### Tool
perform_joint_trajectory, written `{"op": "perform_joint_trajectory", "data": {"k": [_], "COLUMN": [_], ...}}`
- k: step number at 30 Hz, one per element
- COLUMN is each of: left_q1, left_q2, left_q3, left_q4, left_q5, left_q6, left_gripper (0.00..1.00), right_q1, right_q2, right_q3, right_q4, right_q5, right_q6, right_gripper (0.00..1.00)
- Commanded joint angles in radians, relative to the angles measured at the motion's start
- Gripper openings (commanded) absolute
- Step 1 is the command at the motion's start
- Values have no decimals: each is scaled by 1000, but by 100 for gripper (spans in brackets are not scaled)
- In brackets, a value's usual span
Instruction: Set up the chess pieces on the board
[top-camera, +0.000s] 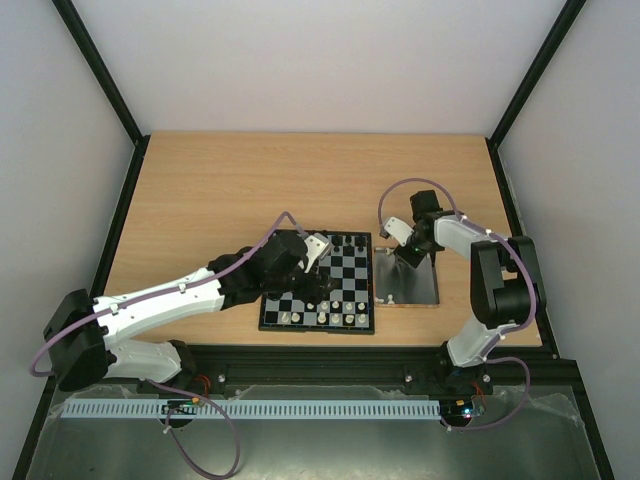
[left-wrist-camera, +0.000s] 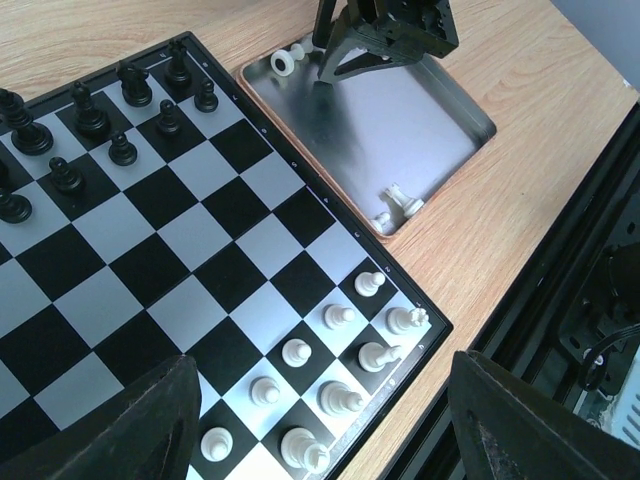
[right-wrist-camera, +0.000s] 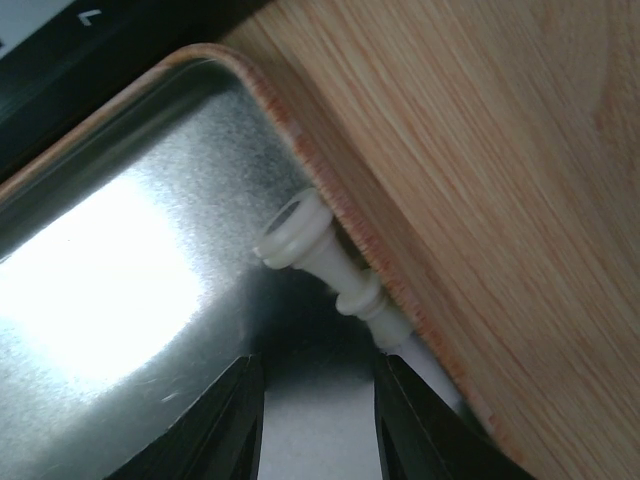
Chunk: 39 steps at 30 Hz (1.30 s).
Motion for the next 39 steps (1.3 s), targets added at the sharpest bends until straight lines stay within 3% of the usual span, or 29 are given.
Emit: {"op": "perform_joint_trajectory", "data": {"k": [1,13,29,39], "left_q1": [5,4,3,4], "left_q2": [-3,29,13,32], "left_q3": [-12,-5,-27,-28], "left_q4": [20,39,36,55], "left_q5": [15,39,44,56], "left_q6": [-4,-1,-21,-20], "left_gripper": [71,70,70,70], "right_q1": [7,13,29,31], "right_q2": [20,-70,47,12], "right_q3": [26,4,5,-32], "right_q4": [1,-24,16,-43], "right_q5": [29,18,-8,-9], "right_q6": [9,-83,-82,-102], "right_gripper": [32,31,34,30]}}
